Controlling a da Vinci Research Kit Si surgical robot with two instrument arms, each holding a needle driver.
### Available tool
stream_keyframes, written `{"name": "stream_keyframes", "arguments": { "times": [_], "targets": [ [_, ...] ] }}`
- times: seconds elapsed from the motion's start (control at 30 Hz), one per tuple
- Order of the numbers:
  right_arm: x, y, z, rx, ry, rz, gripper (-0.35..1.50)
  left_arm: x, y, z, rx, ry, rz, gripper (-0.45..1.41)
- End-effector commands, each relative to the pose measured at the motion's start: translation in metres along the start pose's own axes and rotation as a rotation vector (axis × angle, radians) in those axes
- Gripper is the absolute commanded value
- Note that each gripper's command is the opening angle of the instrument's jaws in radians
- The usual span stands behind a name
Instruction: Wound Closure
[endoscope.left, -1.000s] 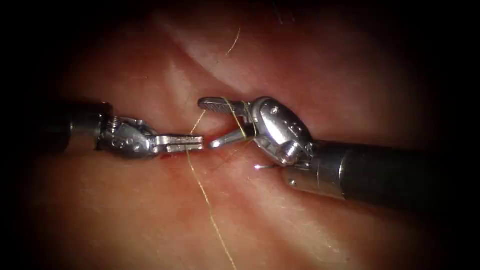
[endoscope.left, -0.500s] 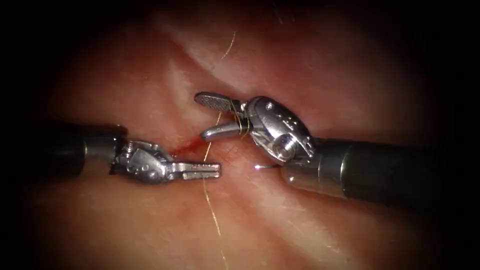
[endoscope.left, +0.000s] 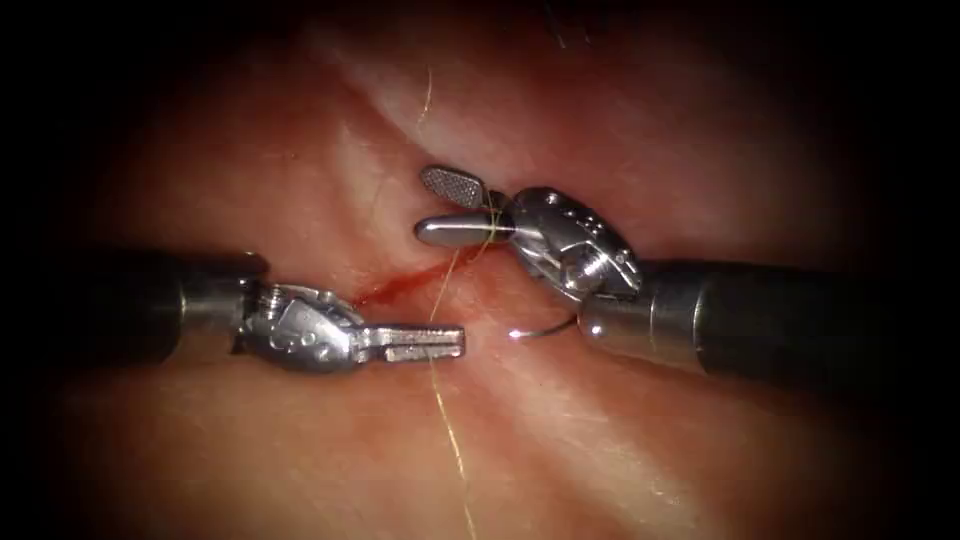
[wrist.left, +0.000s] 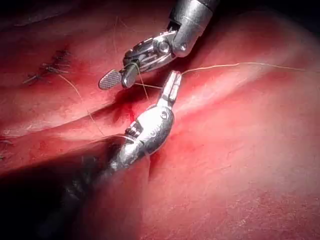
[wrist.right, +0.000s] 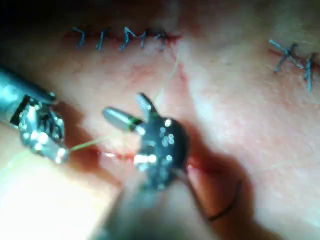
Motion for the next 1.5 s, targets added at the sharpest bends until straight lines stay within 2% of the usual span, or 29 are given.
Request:
{"name": "stream_keyframes", "arguments": {
  "times": [0.03, 0.23, 0.33, 1.1, 1.5],
  "targets": [
    [0.0, 0.0005, 0.001, -0.017, 0.01, -0.005, 1.2, -0.0007, -0.0002, 0.0004, 0.004, -0.002, -0.002, -0.45],
    [-0.0006, 0.0007, 0.0016, -0.057, 0.019, -0.003, 1.2, -0.0019, -0.0016, -0.0002, 0.029, -0.027, -0.023, -0.45],
    [-0.0009, 0.0018, 0.0021, -0.089, 0.023, -0.011, 1.2, -0.0021, -0.0017, -0.0005, 0.032, -0.031, -0.029, -0.45],
    [-0.001, 0.0046, 0.0034, -0.212, 0.021, -0.033, 1.2, -0.0037, -0.0032, -0.0013, 0.04, -0.039, -0.048, -0.45],
    [-0.0015, 0.0049, 0.0051, -0.198, 0.017, -0.026, 1.2, -0.0037, -0.0031, -0.0014, 0.04, -0.039, -0.048, -0.45]
  ]
}}
